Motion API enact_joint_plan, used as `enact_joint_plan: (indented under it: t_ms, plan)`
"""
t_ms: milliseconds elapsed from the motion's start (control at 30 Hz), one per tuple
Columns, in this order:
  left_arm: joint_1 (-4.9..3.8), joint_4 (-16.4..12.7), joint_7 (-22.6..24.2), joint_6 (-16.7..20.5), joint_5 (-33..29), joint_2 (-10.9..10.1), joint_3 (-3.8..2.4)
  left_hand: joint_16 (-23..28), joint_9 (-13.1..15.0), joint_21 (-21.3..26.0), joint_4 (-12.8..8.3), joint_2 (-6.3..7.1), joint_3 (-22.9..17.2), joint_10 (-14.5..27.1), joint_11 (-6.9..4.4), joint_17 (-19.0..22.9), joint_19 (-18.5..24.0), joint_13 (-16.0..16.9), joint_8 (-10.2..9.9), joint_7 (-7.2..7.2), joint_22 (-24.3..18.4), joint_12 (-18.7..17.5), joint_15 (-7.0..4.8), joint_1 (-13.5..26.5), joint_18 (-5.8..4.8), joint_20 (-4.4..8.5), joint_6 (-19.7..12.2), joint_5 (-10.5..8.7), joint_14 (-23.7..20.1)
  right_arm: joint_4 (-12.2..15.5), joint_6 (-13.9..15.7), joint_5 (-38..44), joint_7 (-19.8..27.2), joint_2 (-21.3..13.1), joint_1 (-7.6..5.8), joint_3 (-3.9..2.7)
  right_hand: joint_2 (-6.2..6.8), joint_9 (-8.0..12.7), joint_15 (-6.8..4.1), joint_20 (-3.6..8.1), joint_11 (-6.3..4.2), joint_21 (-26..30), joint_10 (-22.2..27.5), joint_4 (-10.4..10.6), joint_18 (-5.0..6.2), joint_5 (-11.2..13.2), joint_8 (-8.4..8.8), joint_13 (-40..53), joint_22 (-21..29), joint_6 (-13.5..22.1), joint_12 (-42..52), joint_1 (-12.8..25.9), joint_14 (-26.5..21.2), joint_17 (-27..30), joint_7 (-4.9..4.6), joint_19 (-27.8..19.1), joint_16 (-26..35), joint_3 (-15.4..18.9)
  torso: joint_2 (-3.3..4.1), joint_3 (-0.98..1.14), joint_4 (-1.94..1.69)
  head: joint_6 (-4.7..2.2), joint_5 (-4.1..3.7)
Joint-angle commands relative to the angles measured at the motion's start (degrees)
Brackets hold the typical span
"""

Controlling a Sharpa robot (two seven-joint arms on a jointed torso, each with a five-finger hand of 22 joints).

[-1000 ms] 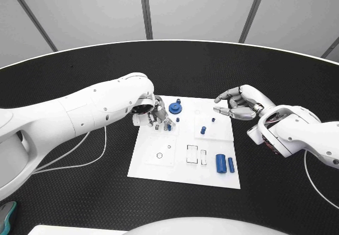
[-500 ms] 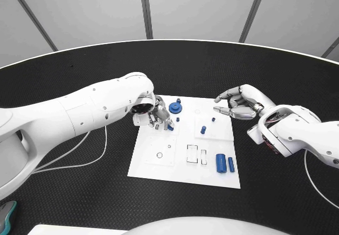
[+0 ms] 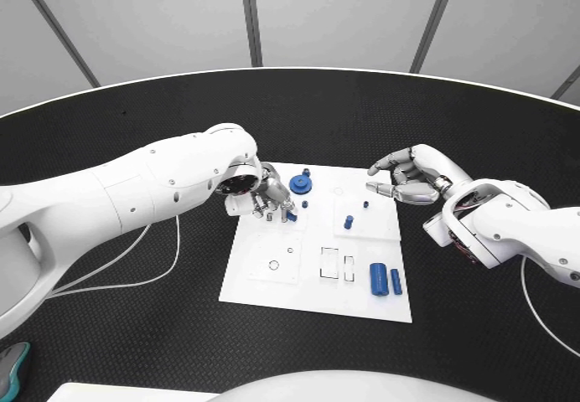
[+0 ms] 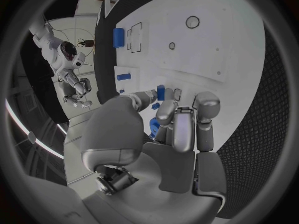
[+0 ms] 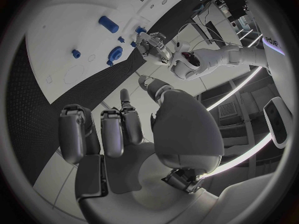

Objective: Assemble the parts on the task board

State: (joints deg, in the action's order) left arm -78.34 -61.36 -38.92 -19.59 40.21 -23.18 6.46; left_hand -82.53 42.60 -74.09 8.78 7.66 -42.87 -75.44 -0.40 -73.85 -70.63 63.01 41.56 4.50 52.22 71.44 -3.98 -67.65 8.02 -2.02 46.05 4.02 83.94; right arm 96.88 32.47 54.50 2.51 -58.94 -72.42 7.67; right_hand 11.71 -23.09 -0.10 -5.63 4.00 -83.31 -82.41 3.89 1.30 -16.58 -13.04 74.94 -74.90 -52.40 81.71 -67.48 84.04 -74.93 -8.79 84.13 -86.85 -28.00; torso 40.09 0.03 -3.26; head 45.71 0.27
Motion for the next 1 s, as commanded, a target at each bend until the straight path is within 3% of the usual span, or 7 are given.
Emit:
enact_joint_plan:
  t_ms: [33, 200, 433, 467, 600, 900, 1000]
  plan:
    - [-0.01, -0.72, 0.38, 1.29, -0.46, -0.92, -0.01, -0.05, 0.21, -0.28, -7.59, -0.28, -8.01, -0.08, 0.34, -0.06, 0.11, 0.03, 0.28, -0.05, 0.15, -0.15, 0.33, 0.61, -0.66, -0.14, -0.27, 0.62, 2.18, -0.11, -0.03, 0.00, -0.01, -0.01, 0.00, 0.00, -0.23, 0.05, -0.53, 0.42, -0.25, 0.26, -0.09, 0.24, 0.81, -0.23, -0.38, 6.63, -7.42, 0.37, -0.11, -0.01, 4.22, -7.91, 0.13, 2.14, 0.06, 0.02, -0.10, -0.01, -0.11, -0.04, 0.12]
    - [-0.02, -2.44, 1.90, 4.21, 0.38, -2.66, -0.01, -0.08, 0.63, -0.52, -8.63, -0.08, -9.01, -0.26, 0.30, -0.12, -0.05, 0.08, 0.60, -0.06, 0.46, -0.01, 0.31, 1.53, -0.71, -0.14, -0.02, 2.31, 2.20, -0.26, -0.07, 0.00, -0.01, -0.05, 0.00, 0.00, -0.19, 0.05, -0.53, 0.43, -0.25, 0.38, -0.09, 0.30, 0.85, -0.29, -0.41, 6.62, -7.29, 0.39, -0.12, 0.04, 4.20, -7.83, 0.13, 2.08, 0.10, 0.06, -0.16, 0.02, -0.19, 0.07, 0.24]
    - [-0.01, -4.83, 3.88, 8.21, 4.10, -4.59, 0.01, -0.13, 1.43, -1.07, -10.18, 0.76, -9.95, -0.51, 0.05, -0.22, -0.44, -0.43, 1.36, -0.31, 1.18, -0.12, 0.08, 2.94, -0.81, 0.02, 0.78, 7.38, 2.24, -0.40, -0.10, 0.00, 0.02, -0.08, 0.01, 0.00, -0.19, 0.05, -0.53, 0.43, -0.25, 0.38, -0.09, 0.30, 0.85, -0.29, -0.41, 6.62, -7.29, 0.39, -0.12, 0.04, 4.20, -7.83, 0.13, 2.08, 0.10, 0.06, -0.38, 0.02, -0.46, 0.42, 0.40]
    - [-0.01, -5.07, 4.07, 8.58, 4.62, -4.74, 0.01, -0.11, 1.66, -1.15, -10.45, 1.07, -10.01, -0.61, -0.05, -0.19, -0.44, -0.68, 1.60, -0.41, 1.22, -0.21, -0.02, 3.31, -0.81, 0.09, 0.99, 9.19, 2.24, -0.43, -0.11, 0.00, 0.03, -0.07, 0.01, 0.00, -0.19, 0.05, -0.53, 0.43, -0.25, 0.38, -0.09, 0.30, 0.85, -0.29, -0.41, 6.62, -7.29, 0.39, -0.12, 0.04, 4.20, -7.83, 0.13, 2.08, 0.10, 0.06, -0.40, 0.04, -0.49, 0.48, 0.41]
    - [0.03, -5.62, 4.54, 9.30, 6.08, -4.93, 0.03, -0.11, 1.98, -1.44, -10.77, 1.36, -10.00, -0.85, -0.21, -0.21, -0.63, -0.88, 1.93, -0.57, 1.60, -0.21, -0.17, 3.80, -0.87, 0.23, 1.23, 11.77, 2.25, -0.49, -0.13, 0.00, 0.07, -0.01, 0.01, 0.01, -0.19, 0.05, -0.53, 0.43, -0.25, 0.38, -0.09, 0.30, 0.85, -0.29, -0.41, 6.62, -7.29, 0.39, -0.12, 0.04, 4.20, -7.83, 0.13, 2.08, 0.10, 0.06, -0.31, 0.02, -0.41, 0.44, 0.59]
    - [0.37, -6.47, 5.21, 9.37, 10.17, -4.90, 0.13, -0.12, 2.27, -1.88, -11.15, 1.84, -9.84, -1.39, -0.46, -0.27, -1.00, -0.72, 2.26, -0.81, 2.31, 0.09, -0.39, 4.26, -0.99, 0.38, 1.65, 14.77, 2.27, -0.56, -0.16, 0.00, 0.18, 0.10, 0.01, 0.01, -0.19, 0.05, -0.53, 0.43, -0.25, 0.38, -0.09, 0.30, 0.85, -0.29, -0.41, 6.62, -7.29, 0.39, -0.12, 0.04, 4.20, -7.83, 0.13, 2.08, 0.10, 0.06, -0.28, 0.05, -0.31, 0.55, 0.79]
    - [0.50, -6.59, 5.05, 8.74, 10.83, -4.86, 0.61, -0.11, 2.32, -1.96, -11.19, 1.97, -9.79, -1.59, -0.52, -0.27, -1.04, -0.59, 2.34, -0.88, 2.39, 0.24, -0.45, 4.40, -1.00, 0.42, 1.80, 15.58, 2.27, -0.59, -0.16, 0.00, 0.20, 0.13, 0.01, 0.01, -0.19, 0.05, -0.53, 0.43, -0.25, 0.38, -0.09, 0.30, 0.85, -0.29, -0.41, 6.62, -7.29, 0.39, -0.12, 0.04, 4.20, -7.83, 0.13, 2.08, 0.10, 0.06, -0.26, 0.08, -0.33, 0.54, 0.77]
